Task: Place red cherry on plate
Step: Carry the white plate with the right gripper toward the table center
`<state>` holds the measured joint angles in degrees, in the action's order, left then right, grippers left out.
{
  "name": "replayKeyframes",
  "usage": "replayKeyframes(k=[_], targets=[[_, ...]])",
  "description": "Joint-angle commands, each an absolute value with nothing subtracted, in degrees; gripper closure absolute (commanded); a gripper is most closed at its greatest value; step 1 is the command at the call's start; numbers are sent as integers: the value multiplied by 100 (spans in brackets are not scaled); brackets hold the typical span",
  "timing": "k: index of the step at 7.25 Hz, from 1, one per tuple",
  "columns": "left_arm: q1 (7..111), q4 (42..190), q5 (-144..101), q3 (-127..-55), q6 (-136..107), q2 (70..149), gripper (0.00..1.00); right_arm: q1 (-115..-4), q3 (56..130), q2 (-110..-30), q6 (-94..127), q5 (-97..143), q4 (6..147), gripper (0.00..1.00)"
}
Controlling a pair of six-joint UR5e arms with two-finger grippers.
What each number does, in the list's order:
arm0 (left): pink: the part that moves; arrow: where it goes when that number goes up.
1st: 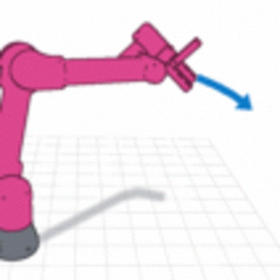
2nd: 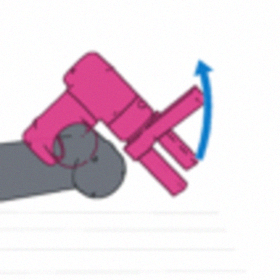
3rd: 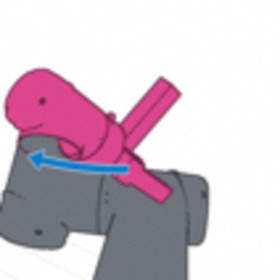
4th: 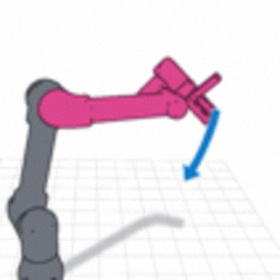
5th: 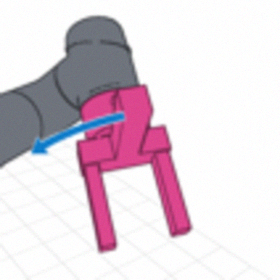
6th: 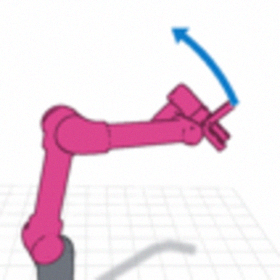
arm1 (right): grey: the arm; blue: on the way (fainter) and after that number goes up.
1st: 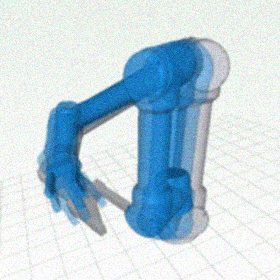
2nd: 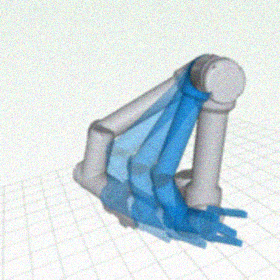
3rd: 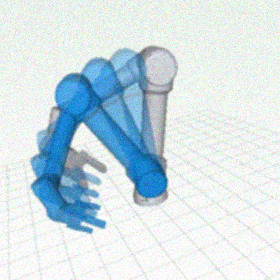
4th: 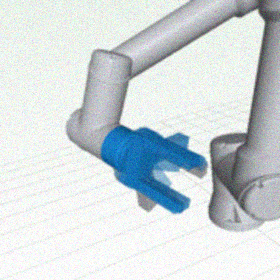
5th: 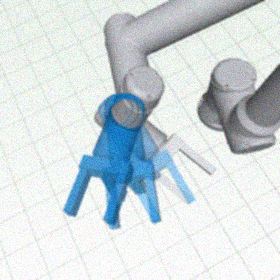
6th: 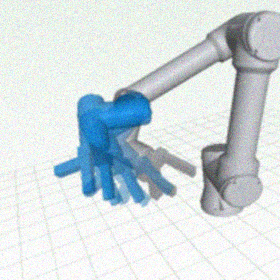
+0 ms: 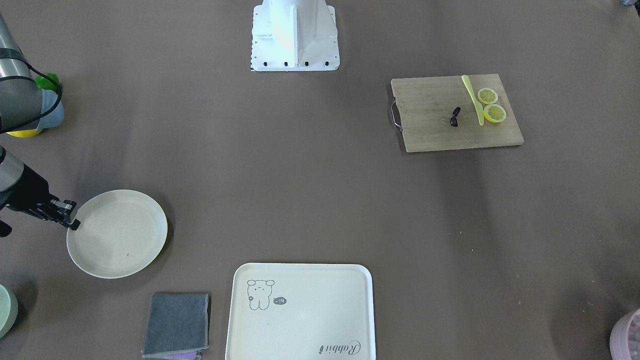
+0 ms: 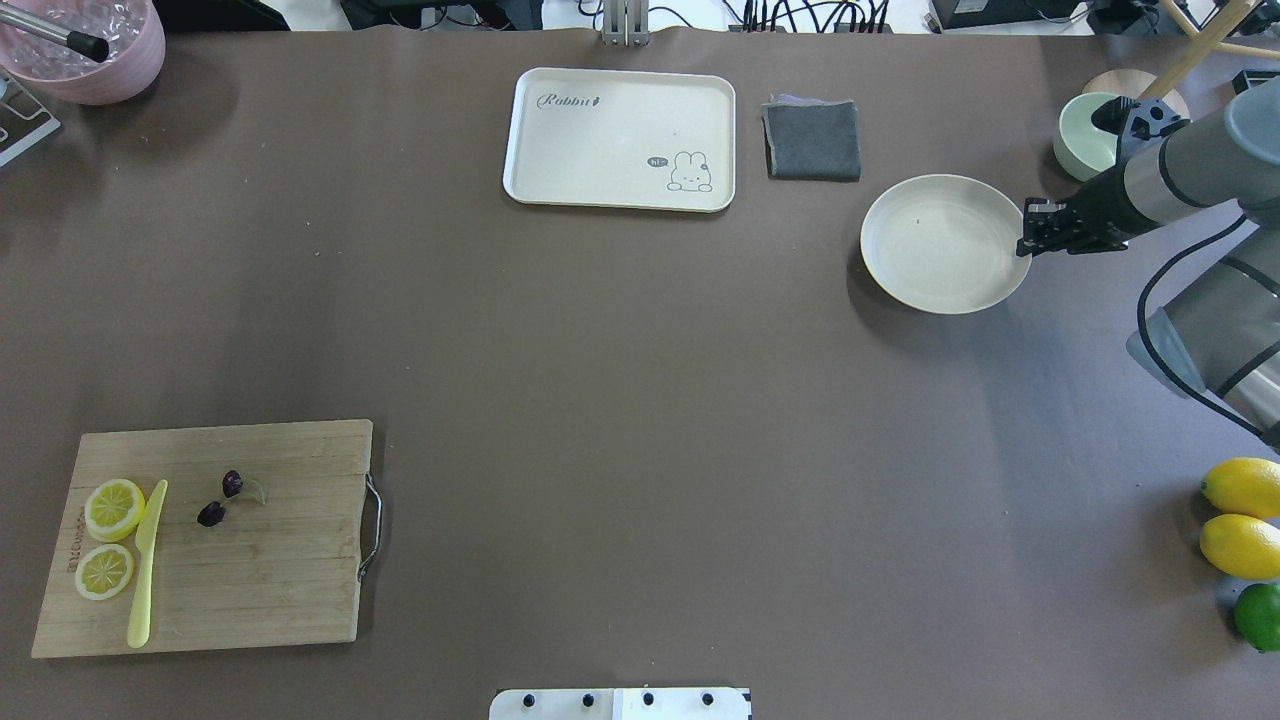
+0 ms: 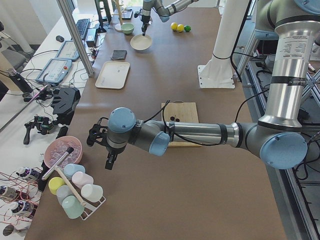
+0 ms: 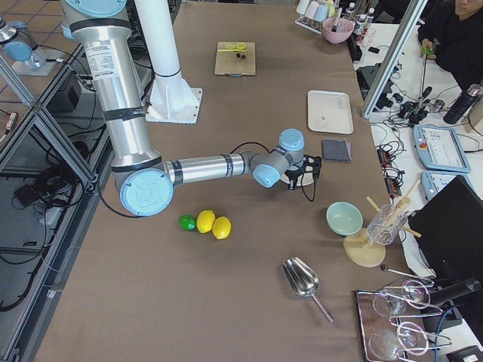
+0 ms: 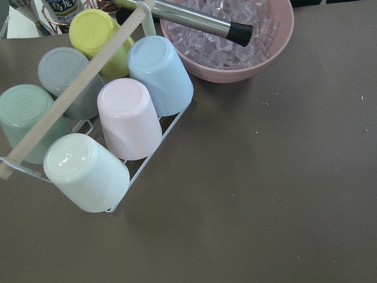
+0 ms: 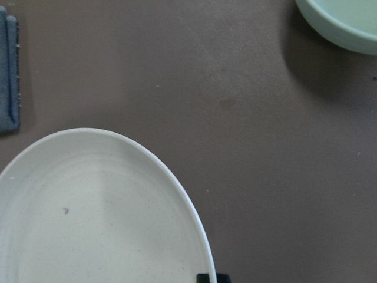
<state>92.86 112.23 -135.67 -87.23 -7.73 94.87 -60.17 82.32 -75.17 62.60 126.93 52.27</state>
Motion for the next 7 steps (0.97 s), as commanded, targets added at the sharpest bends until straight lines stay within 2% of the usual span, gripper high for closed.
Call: replayKeyframes(k=[1, 4, 7], targets=[[9290, 11224, -13562, -8719, -773, 9501, 2, -6004, 8227, -6886, 6869, 12990, 5256, 100], [9290, 11224, -13562, -8710, -773, 9510, 2, -4698, 8218, -5682, 7696, 12213, 5300, 100], [9290, 11215, -13562, -8701, -773, 9510, 2, -3712, 8226, -5291, 8077, 11410, 5430, 100]])
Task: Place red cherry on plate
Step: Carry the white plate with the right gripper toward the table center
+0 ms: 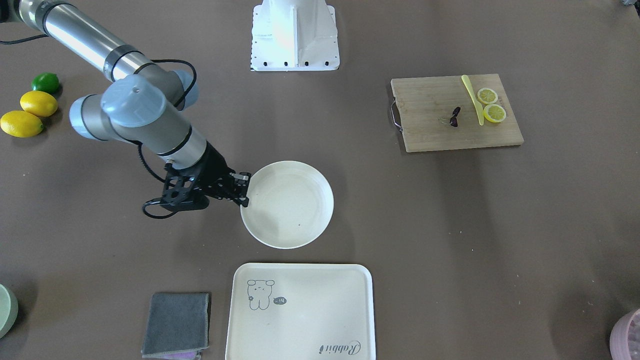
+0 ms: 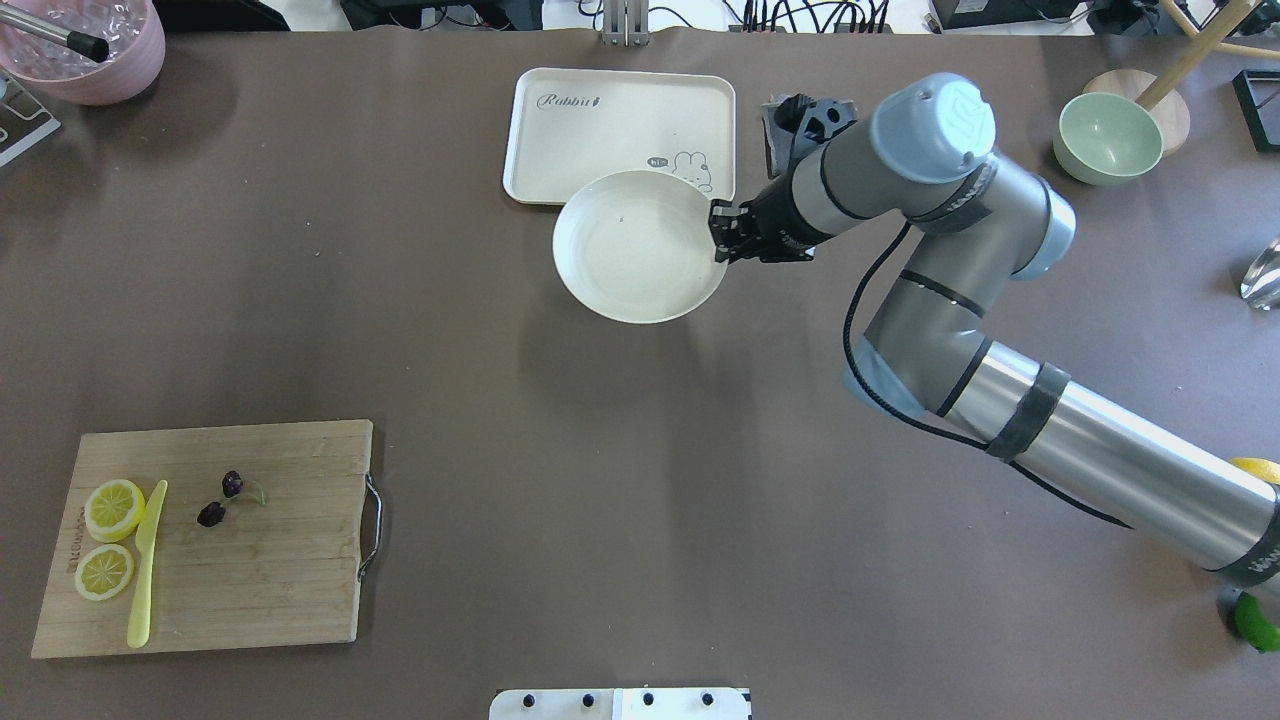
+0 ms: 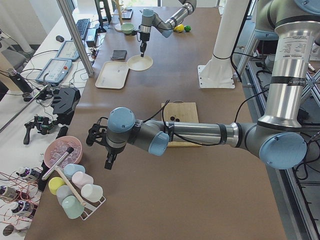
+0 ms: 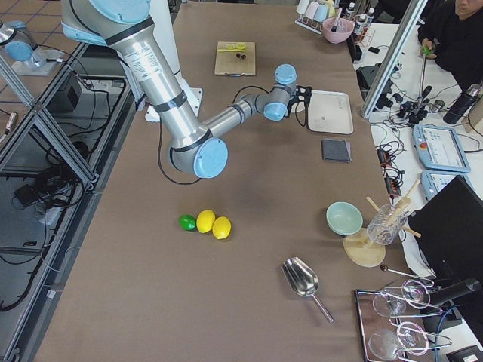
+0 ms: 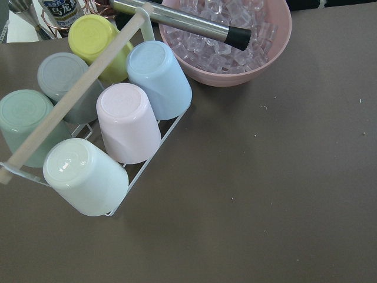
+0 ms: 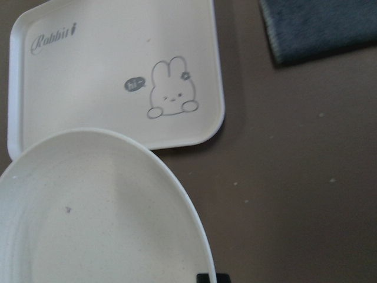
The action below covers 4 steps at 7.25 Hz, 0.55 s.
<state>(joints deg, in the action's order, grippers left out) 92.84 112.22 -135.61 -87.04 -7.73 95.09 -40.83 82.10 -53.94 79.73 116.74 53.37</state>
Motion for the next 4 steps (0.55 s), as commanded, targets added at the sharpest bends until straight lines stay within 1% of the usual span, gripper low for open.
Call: replayKeyframes(k=[1, 4], targets=[[9290, 11215, -13562, -8701, -773, 9510, 2, -3578, 8244, -5361, 8077, 11339, 5493, 100], [9290, 11215, -13570, -8701, -773, 9510, 2, -3498, 8288, -5484, 8104, 11320, 5493, 100]])
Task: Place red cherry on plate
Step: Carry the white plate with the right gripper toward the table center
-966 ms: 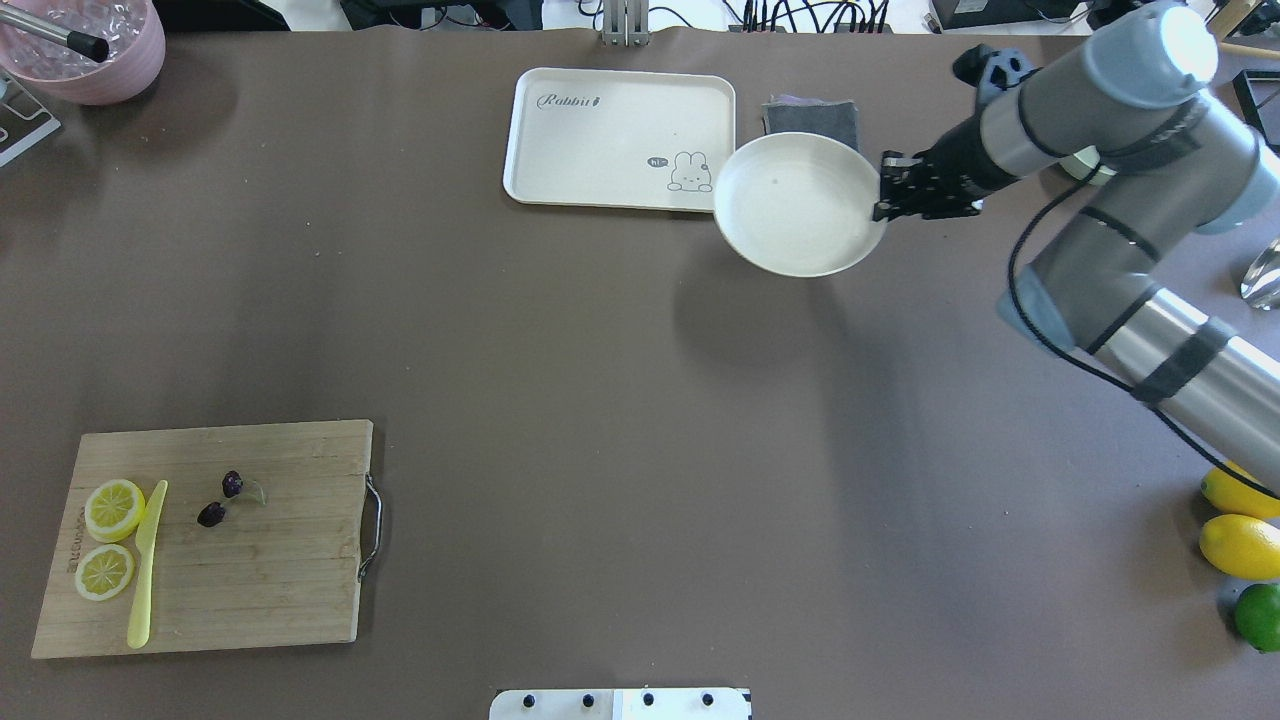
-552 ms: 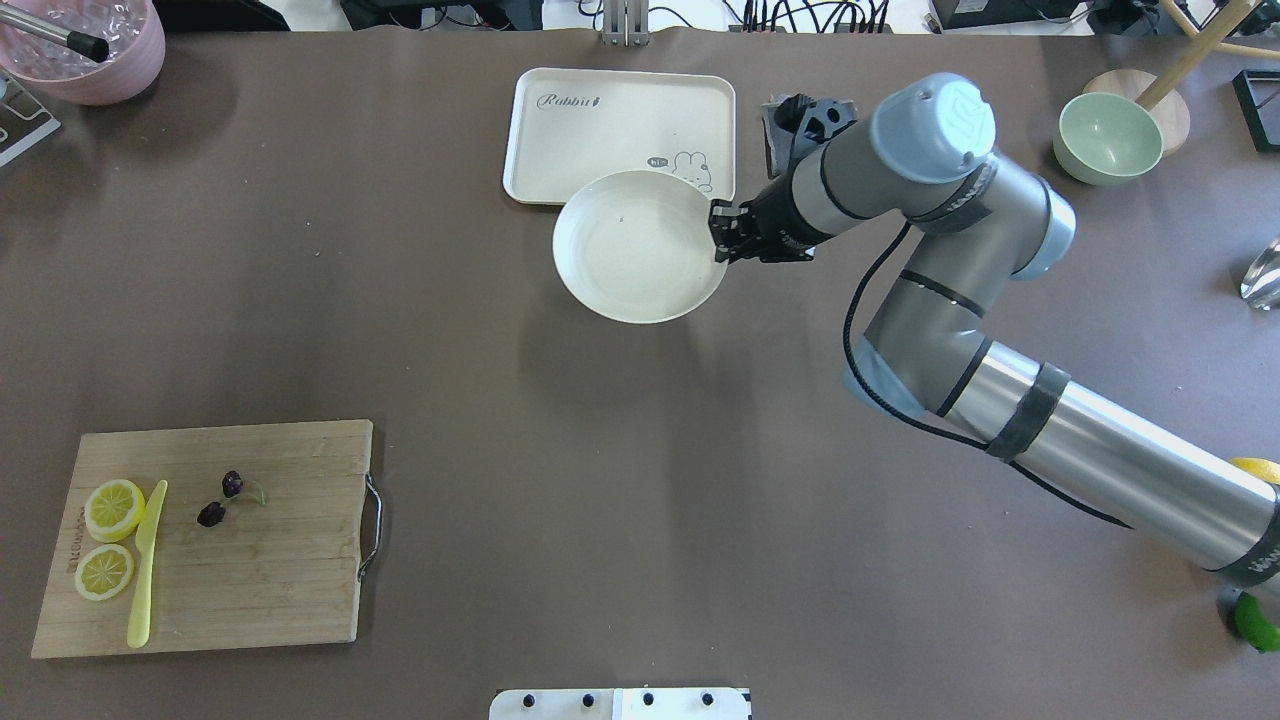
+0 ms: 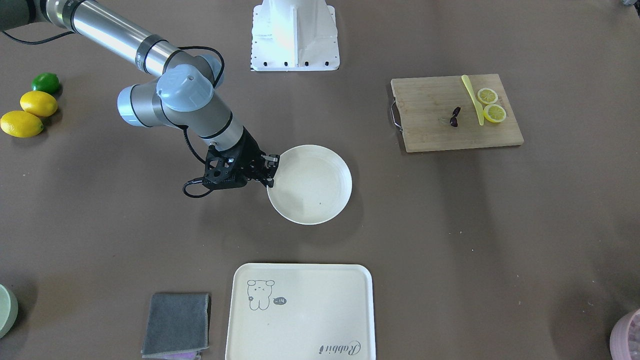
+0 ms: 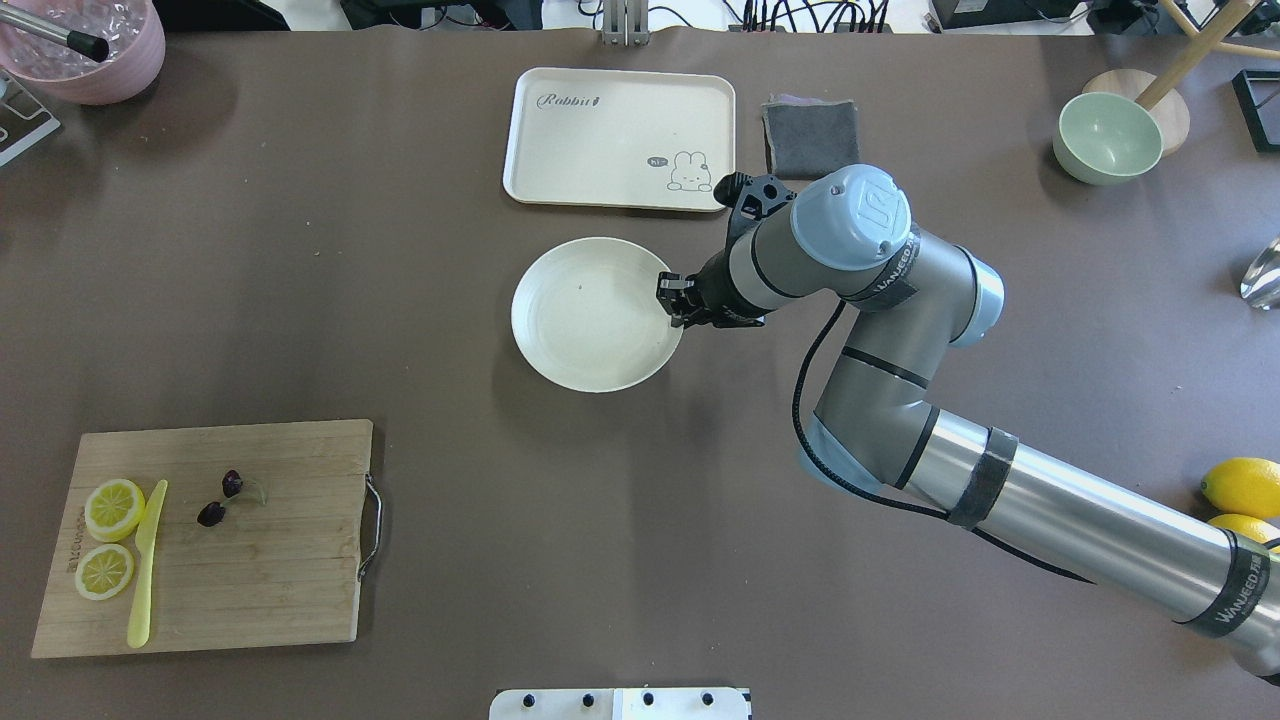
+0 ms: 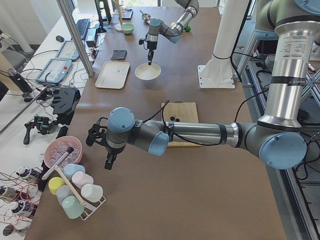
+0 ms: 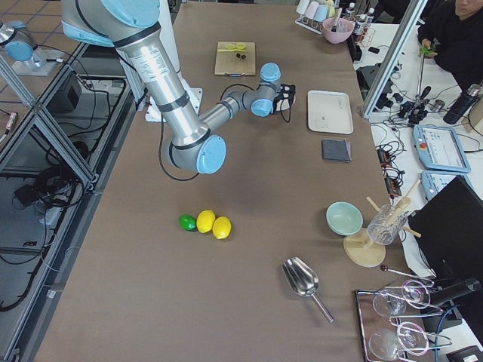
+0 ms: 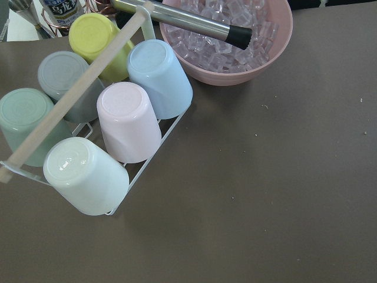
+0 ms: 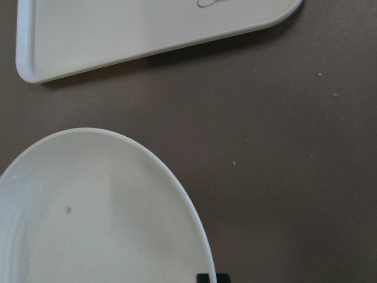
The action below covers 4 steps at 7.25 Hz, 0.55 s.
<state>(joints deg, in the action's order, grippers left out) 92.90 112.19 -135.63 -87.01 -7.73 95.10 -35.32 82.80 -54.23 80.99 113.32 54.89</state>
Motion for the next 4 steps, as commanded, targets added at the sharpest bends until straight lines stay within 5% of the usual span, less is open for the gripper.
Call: replayKeyframes(k=[1, 3, 4], targets=[[9290, 11224, -13570, -8701, -773, 9510, 2, -3437, 8314, -5571, 8104, 11251, 5502, 100], [9273, 11224, -13570, -8692, -765, 9510, 2, -3428, 8358, -5660, 8104, 11241, 5502, 100], [9290, 11215, -13579, -8692, -765, 9510, 2, -3402, 8385, -5660, 8104, 11250, 5502, 56]])
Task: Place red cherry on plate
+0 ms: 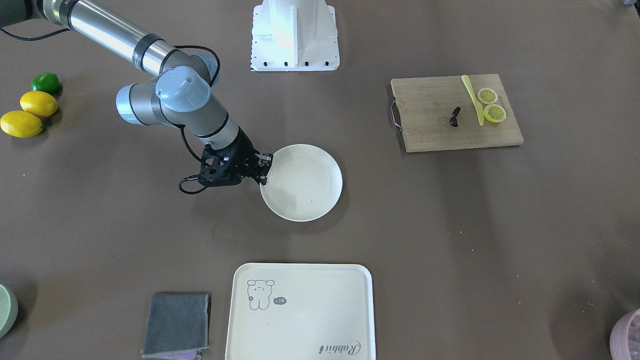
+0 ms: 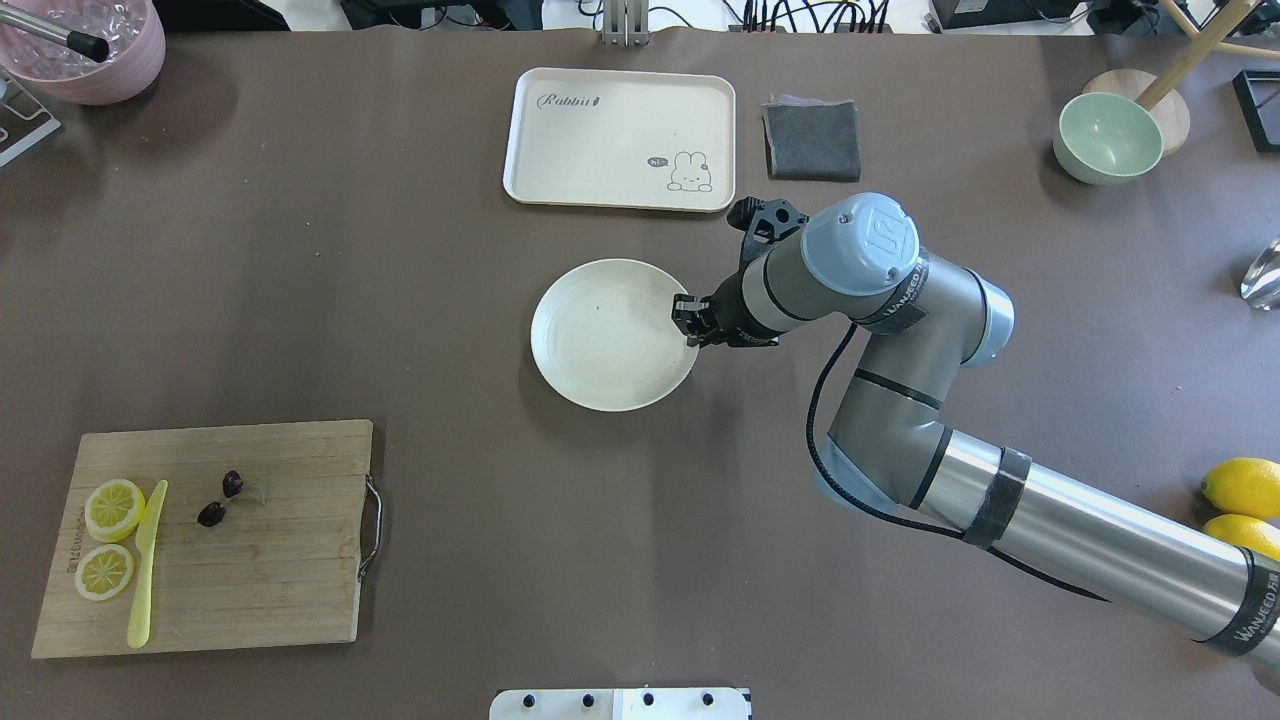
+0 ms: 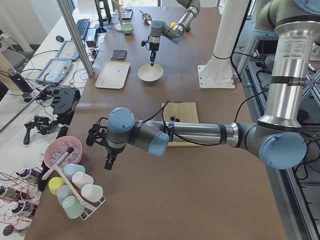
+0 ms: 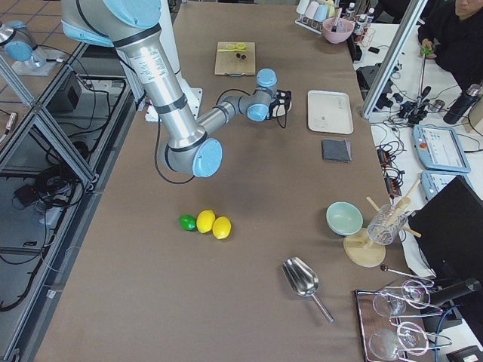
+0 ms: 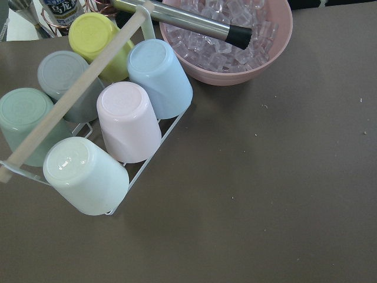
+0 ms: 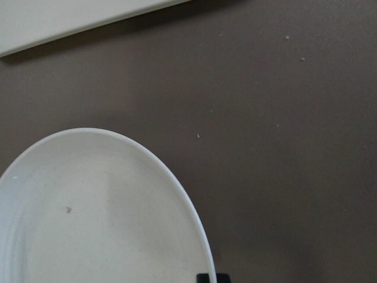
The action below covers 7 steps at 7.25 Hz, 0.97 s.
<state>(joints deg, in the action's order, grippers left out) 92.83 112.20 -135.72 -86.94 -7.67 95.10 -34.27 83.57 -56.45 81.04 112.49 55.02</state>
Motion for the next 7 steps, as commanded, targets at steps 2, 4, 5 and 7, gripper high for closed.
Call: replayKeyframes(k=[2, 4, 5, 7], targets=[[9290, 11215, -13579, -8692, -765, 9510, 2, -3384, 8402, -5634, 8104, 11241, 5502, 0], [9273, 11224, -13605, -8780, -773, 9518, 2, -3532, 8900, -5599, 8095, 11337, 6086, 0], [9264, 11224, -13605, -8989, -895, 9510, 2, -3759, 9217, -5573, 8069, 11538, 6543, 0], [8347, 11738, -13545, -9613, -2916, 9431, 2, -4252, 9369, -5598, 7998, 11961, 6776, 0]])
